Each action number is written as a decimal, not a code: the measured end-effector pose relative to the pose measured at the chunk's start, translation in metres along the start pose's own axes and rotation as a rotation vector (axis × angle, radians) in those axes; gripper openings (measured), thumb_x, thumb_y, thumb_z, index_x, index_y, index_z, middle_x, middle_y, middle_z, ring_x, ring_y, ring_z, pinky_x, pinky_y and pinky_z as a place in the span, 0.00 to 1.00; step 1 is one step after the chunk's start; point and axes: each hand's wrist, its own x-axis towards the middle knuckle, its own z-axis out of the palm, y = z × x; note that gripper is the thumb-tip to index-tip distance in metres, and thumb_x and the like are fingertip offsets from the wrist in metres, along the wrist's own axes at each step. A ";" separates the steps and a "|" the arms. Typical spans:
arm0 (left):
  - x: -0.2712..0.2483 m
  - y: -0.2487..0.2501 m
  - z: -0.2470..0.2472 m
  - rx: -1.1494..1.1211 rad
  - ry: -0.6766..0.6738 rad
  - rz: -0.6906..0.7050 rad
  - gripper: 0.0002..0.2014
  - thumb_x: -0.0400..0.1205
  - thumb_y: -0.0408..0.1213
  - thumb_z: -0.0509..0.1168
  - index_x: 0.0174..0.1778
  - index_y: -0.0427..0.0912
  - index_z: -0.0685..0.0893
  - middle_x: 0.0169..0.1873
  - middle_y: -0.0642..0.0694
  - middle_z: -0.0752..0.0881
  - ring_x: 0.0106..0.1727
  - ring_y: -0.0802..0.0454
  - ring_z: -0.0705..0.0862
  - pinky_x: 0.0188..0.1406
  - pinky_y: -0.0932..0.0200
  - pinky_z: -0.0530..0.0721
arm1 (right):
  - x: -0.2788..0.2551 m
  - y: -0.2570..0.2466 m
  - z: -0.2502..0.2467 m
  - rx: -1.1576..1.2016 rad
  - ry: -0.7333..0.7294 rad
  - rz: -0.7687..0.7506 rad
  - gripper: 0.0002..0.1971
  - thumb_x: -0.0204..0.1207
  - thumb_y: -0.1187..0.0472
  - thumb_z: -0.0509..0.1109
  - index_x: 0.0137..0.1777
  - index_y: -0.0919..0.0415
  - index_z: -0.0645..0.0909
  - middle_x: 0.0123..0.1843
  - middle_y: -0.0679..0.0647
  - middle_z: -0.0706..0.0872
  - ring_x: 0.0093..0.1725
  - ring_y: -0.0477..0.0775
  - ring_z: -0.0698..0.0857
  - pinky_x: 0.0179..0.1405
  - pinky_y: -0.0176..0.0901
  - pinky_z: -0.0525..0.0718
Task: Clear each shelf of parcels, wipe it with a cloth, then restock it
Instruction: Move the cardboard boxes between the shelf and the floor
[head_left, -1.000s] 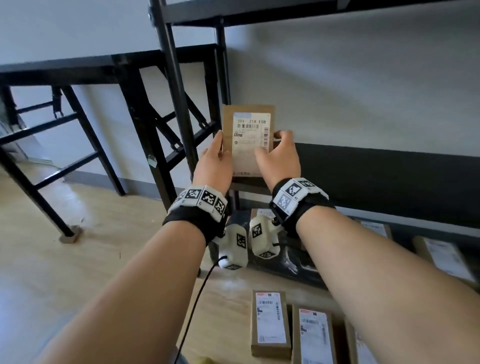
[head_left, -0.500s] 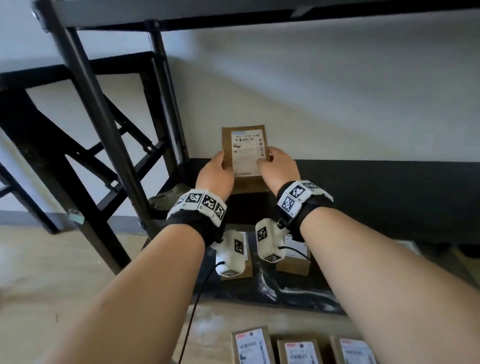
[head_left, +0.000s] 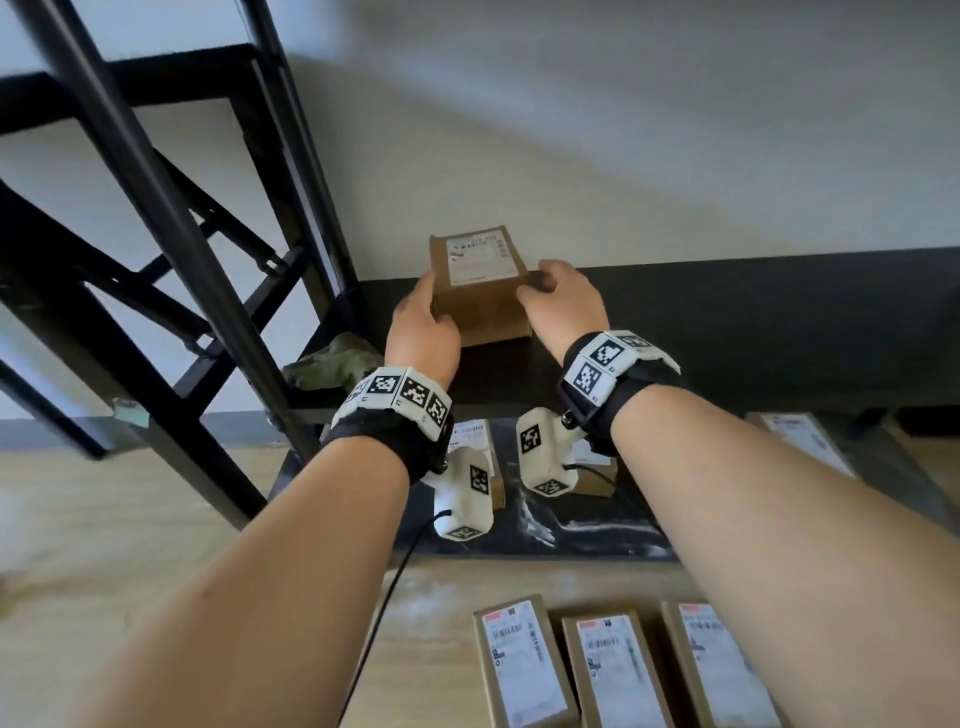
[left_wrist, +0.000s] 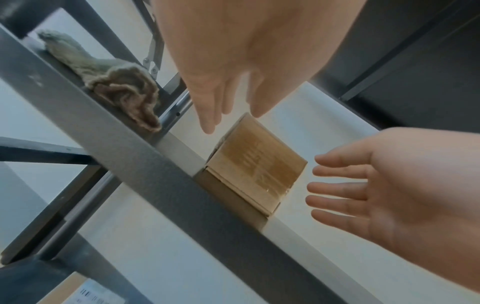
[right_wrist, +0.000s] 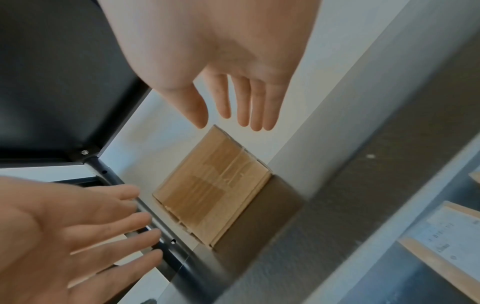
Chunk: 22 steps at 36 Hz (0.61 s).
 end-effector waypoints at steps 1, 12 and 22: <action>-0.004 0.000 0.000 -0.007 0.021 -0.007 0.28 0.82 0.31 0.55 0.80 0.53 0.65 0.71 0.45 0.75 0.66 0.47 0.79 0.61 0.59 0.77 | -0.005 0.002 -0.001 0.002 0.016 -0.006 0.25 0.81 0.54 0.64 0.78 0.54 0.70 0.73 0.54 0.77 0.68 0.54 0.79 0.53 0.37 0.72; -0.079 -0.011 0.009 0.000 0.220 0.047 0.20 0.82 0.30 0.57 0.70 0.46 0.76 0.66 0.46 0.77 0.62 0.50 0.79 0.55 0.63 0.72 | -0.083 0.025 -0.010 -0.067 0.111 -0.170 0.13 0.78 0.59 0.65 0.62 0.51 0.81 0.60 0.50 0.81 0.50 0.45 0.82 0.44 0.34 0.75; -0.151 -0.075 0.046 0.055 0.055 -0.242 0.15 0.81 0.32 0.56 0.64 0.44 0.77 0.62 0.41 0.80 0.57 0.42 0.81 0.52 0.56 0.77 | -0.148 0.117 0.012 -0.235 -0.096 0.030 0.10 0.81 0.57 0.63 0.58 0.52 0.82 0.57 0.50 0.86 0.56 0.53 0.84 0.51 0.42 0.80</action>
